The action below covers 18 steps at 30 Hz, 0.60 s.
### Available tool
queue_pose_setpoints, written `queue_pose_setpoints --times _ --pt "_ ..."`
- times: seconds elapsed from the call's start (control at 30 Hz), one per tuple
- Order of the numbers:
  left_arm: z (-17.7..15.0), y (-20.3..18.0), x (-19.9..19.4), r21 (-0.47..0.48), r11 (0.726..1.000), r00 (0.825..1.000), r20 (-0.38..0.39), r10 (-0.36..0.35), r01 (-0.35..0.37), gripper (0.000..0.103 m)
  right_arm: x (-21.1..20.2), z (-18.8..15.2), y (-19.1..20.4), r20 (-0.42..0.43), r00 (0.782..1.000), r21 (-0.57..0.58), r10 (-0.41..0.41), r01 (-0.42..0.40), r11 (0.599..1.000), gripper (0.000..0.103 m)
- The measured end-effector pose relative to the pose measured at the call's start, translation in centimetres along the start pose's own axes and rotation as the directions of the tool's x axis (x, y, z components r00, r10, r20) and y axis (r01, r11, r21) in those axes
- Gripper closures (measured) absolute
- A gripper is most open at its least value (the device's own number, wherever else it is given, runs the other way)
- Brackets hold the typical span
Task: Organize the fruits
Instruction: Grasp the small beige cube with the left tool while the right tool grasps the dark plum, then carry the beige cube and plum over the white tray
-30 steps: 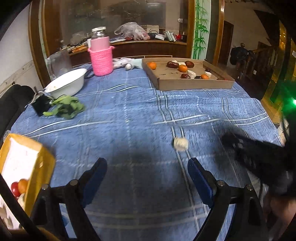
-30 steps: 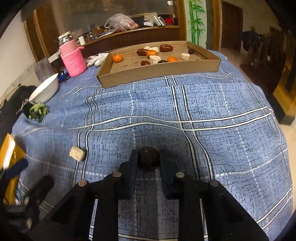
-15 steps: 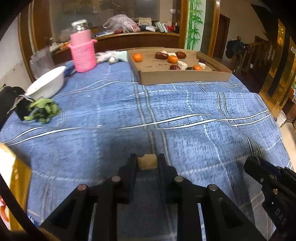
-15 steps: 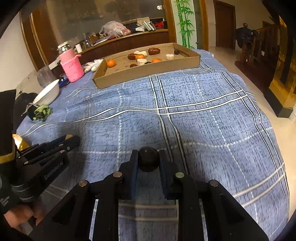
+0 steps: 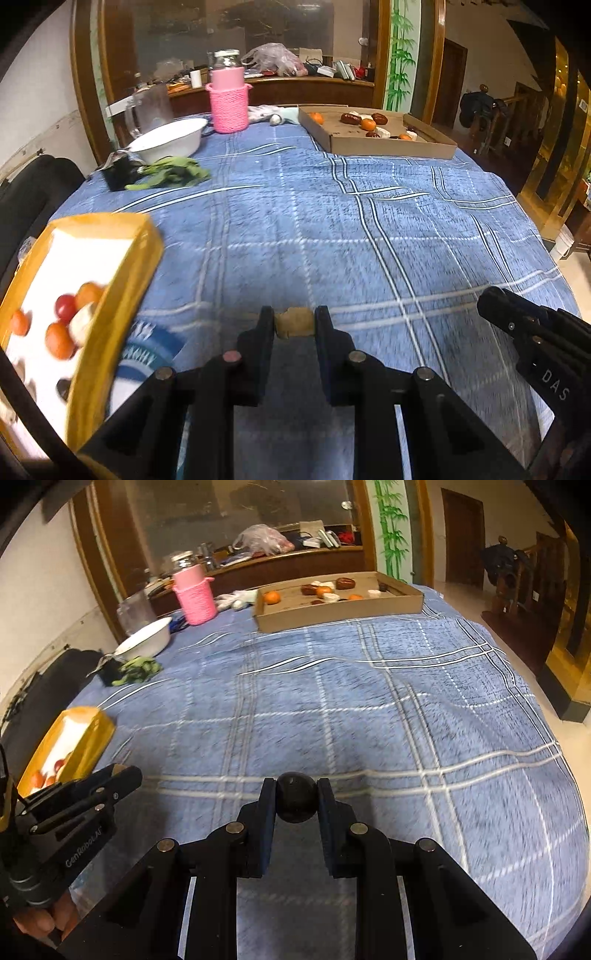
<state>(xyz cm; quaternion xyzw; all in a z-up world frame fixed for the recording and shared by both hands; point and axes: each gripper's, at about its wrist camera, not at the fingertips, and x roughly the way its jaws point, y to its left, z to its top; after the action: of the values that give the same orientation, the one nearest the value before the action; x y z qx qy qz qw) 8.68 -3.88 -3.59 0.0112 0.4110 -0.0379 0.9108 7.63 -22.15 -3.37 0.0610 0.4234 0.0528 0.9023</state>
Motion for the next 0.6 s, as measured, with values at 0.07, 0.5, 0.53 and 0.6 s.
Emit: queue_pose_setpoints --times 0.07,0.5,0.53,0.6 --pt "-0.5 0.5 -1.0 -0.006 1.000 1.000 0.009 -0.006 0.006 0.079 -0.7 -0.6 1.0 0.006 1.000 -0.012 0.004 -0.004 1.000 0.082" --pt "-3.1 5.1 -5.4 -0.062 0.998 0.999 0.047 0.021 -0.018 0.079 -3.0 -2.9 6.3 0.019 0.998 -0.087 0.061 -0.059 0.994 0.082" --pt "-3.3 5.4 -5.6 -0.067 0.998 0.999 0.047 0.023 -0.020 0.079 -3.0 -3.1 6.9 0.017 0.997 -0.096 0.069 -0.067 0.993 0.082" --pt "-3.5 5.9 -5.9 -0.074 0.997 0.999 0.046 0.024 -0.020 0.079 -3.1 -3.4 7.5 0.015 0.997 -0.104 0.080 -0.078 0.992 0.082"
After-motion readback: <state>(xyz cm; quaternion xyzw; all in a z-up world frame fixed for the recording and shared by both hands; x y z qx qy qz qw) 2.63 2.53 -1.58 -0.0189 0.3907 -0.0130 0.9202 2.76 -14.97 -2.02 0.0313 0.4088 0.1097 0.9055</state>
